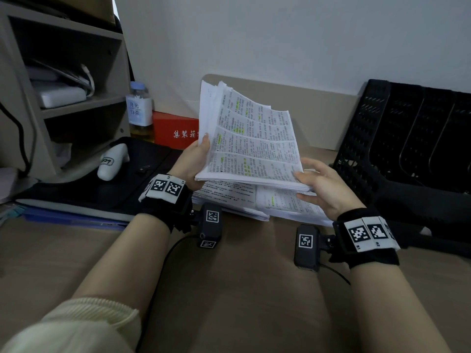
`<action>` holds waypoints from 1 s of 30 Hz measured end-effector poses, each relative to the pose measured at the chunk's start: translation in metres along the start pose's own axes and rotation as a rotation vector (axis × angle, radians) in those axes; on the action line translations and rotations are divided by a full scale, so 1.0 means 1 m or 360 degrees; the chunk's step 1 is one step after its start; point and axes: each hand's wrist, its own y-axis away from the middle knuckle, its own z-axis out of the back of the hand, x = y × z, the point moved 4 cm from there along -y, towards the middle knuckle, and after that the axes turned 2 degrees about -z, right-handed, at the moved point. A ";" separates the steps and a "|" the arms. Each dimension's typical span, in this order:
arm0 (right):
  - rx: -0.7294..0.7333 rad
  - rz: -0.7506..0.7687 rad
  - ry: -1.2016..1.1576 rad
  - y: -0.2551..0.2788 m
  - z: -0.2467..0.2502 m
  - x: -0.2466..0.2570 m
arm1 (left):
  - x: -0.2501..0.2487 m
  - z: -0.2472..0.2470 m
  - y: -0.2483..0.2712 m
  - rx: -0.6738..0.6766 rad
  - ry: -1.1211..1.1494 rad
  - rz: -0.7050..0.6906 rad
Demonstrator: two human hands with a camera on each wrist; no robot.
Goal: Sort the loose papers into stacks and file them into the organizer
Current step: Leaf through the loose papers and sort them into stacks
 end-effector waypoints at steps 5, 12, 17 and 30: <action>-0.0062 0.0012 -0.0130 -0.001 0.001 0.000 | -0.005 -0.004 0.003 0.0000 -0.0046 -0.0050; -0.0102 0.0054 -0.0194 0.000 -0.003 0.002 | -0.010 -0.008 0.007 0.0076 -0.0025 -0.0076; -0.0325 0.0133 -0.0337 -0.004 -0.005 0.001 | -0.013 -0.017 0.011 0.0123 -0.0077 -0.0111; -0.0771 0.0299 -0.0380 -0.009 0.017 -0.004 | -0.021 -0.012 0.017 -0.0001 -0.0277 -0.0132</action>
